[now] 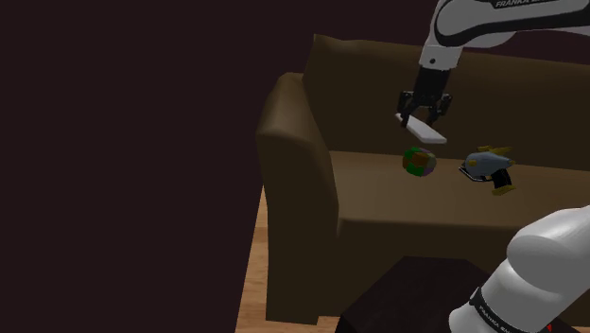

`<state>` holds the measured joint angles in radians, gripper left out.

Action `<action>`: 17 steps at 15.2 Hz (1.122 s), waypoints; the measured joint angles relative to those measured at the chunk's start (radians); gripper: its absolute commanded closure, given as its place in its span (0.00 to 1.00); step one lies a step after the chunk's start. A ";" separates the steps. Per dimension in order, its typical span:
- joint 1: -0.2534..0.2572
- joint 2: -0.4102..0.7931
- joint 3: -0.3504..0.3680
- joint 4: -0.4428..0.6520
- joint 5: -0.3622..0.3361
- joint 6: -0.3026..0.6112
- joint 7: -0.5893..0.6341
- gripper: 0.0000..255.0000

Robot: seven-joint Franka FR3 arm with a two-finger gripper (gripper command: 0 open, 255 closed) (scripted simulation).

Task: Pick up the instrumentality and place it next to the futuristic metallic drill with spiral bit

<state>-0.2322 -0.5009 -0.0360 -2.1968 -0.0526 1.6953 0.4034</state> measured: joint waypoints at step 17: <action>-0.158 -0.292 -0.293 -0.156 -0.212 -0.097 -0.363 1.00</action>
<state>-0.3906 -0.7929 -0.3287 -2.3529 -0.2643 1.5983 0.0400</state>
